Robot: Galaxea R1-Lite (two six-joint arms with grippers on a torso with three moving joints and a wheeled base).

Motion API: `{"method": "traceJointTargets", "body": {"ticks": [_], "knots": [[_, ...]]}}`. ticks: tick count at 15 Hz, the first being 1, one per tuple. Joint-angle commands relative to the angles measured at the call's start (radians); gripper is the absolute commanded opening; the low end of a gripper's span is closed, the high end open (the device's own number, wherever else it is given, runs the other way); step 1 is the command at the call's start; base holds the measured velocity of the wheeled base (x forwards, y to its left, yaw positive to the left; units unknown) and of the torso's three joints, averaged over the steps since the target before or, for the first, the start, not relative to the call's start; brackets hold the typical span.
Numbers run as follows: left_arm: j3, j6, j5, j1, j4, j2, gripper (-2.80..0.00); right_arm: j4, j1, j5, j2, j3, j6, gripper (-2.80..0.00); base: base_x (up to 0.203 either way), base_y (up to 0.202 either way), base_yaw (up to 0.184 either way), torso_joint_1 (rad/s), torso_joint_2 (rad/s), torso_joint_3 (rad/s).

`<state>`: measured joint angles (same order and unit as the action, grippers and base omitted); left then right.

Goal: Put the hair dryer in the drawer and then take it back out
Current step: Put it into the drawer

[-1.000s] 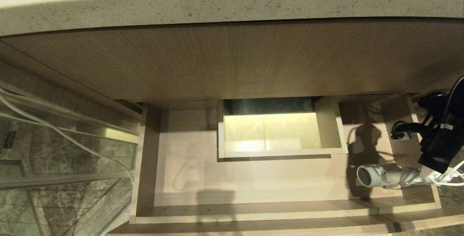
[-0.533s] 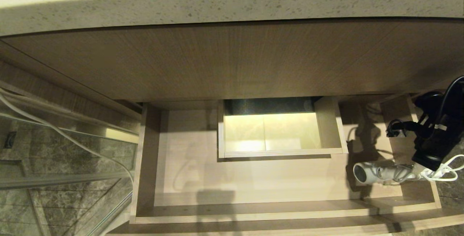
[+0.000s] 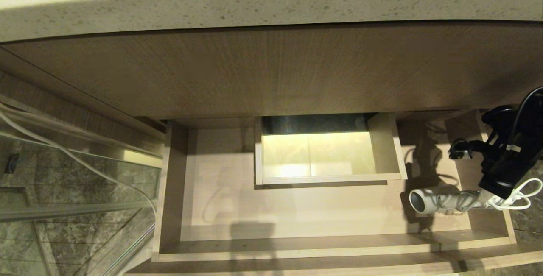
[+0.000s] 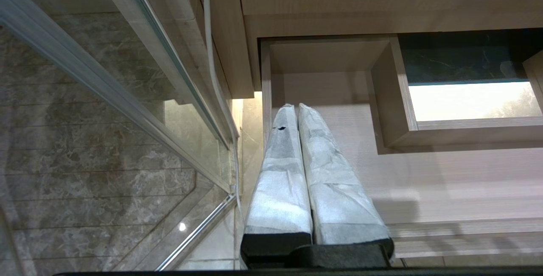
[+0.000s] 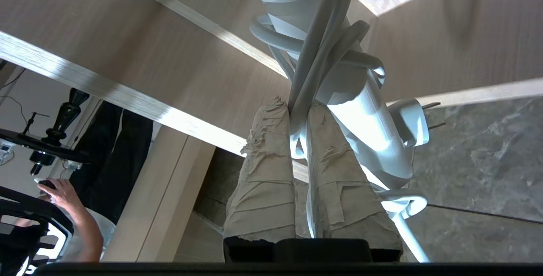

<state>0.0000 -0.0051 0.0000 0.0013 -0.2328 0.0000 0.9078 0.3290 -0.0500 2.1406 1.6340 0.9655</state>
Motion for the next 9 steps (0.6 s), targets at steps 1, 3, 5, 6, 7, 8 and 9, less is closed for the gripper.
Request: {"method": "traceJointTargets", "body": {"ticks": [1,3,5,6,7,8,9], "knots": [[0.04,-0.001,0.0,0.0,-0.002,0.0,-2.8,0.009,-0.012,-0.001,-0.004,0.0,0.007,-2.8,0.0,0.0,0.0,0.0,0.0,0.0],[0.04,-0.001,0.0,0.0,-0.002,0.0,-2.8,0.005,-0.013,-0.001,0.001,0.0,0.005,0.0,0.0,0.0,0.0,0.0,0.0,0.0],[0.04,-0.001,0.0,0.0,-0.002,0.0,-2.8,0.005,-0.013,-0.002,0.001,0.0,0.005,0.0,0.0,0.0,0.0,0.0,0.0,0.0],[0.04,0.0,0.0,0.0,-0.002,0.0,-2.8,0.003,-0.013,-0.001,0.001,0.0,0.006,0.0,0.0,0.0,0.0,0.0,0.0,0.0],[0.04,-0.001,0.0,0.0,-0.002,0.0,-2.8,0.002,-0.014,-0.001,0.002,0.003,0.007,0.0,0.0,0.0,0.0,0.0,0.0,0.0],[0.04,0.0,0.0,0.0,-0.002,0.0,-2.8,0.002,-0.015,-0.001,0.002,0.004,0.005,0.0,0.0,0.0,0.0,0.0,0.0,0.0],[0.04,-0.001,0.0,0.0,-0.002,0.0,-2.8,0.003,-0.015,-0.001,0.001,0.004,0.006,0.0,0.0,0.0,0.0,0.0,0.0,0.0]]}}
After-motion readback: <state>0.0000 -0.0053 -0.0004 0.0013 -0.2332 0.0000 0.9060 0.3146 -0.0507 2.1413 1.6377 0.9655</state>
